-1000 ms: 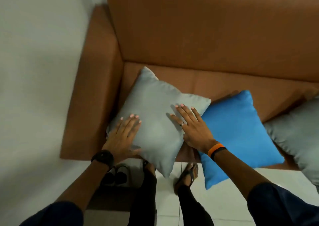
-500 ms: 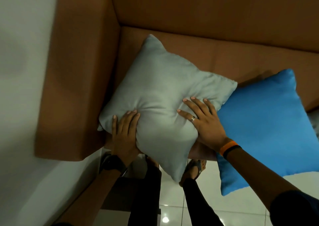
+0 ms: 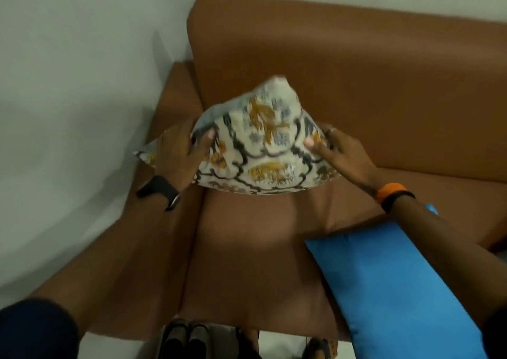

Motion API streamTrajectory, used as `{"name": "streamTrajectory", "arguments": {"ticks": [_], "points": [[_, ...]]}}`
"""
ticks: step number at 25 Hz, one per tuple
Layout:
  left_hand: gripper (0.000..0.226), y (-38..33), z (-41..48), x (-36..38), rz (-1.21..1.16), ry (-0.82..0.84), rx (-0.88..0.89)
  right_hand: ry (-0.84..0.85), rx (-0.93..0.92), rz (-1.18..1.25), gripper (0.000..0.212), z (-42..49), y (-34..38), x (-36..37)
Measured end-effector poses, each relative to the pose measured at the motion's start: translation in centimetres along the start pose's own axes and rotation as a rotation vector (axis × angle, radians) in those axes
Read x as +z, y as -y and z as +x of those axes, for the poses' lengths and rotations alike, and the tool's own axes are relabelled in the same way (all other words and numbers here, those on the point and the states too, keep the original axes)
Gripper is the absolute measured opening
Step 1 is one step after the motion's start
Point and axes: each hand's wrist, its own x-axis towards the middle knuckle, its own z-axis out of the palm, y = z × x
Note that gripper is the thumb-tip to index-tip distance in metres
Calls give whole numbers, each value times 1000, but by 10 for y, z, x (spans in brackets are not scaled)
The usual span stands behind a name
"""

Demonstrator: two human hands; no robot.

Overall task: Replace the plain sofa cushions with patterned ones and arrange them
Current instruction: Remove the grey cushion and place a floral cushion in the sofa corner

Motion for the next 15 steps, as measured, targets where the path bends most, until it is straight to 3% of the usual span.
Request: {"name": "streamTrajectory", "arguments": {"ticks": [5, 10, 15], "points": [[65, 16, 63, 20, 85, -100, -125, -165, 100, 19, 58, 85, 16, 30], [70, 32, 72, 28, 235, -159, -199, -327, 144, -25, 55, 98, 20, 50], [64, 13, 37, 32, 361, -441, -98, -477, 56, 20, 56, 72, 8, 40]]}}
